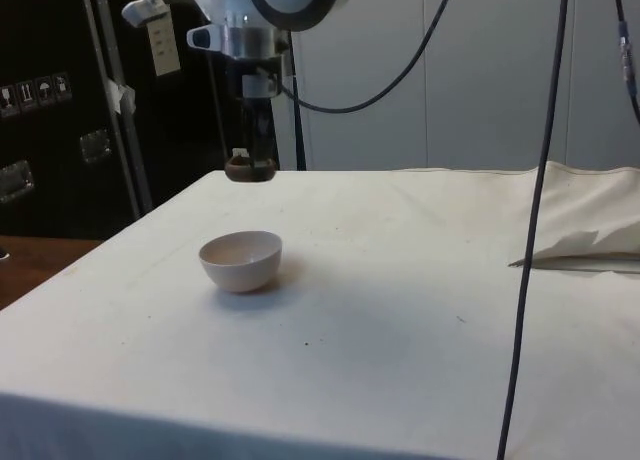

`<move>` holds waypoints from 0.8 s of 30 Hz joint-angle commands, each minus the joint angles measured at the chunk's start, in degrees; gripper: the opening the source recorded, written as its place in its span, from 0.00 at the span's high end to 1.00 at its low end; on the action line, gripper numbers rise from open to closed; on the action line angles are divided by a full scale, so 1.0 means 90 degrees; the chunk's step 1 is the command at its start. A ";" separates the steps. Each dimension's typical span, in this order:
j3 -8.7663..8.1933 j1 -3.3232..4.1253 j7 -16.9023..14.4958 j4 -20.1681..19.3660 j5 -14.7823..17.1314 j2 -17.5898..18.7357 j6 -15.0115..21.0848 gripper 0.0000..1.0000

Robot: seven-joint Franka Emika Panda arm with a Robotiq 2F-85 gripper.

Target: Pour the coffee beans from the cup into the bowl.

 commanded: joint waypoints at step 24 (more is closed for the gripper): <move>0.0579 0.0153 0.0904 0.0000 -0.0095 -0.0019 -0.0019 0.99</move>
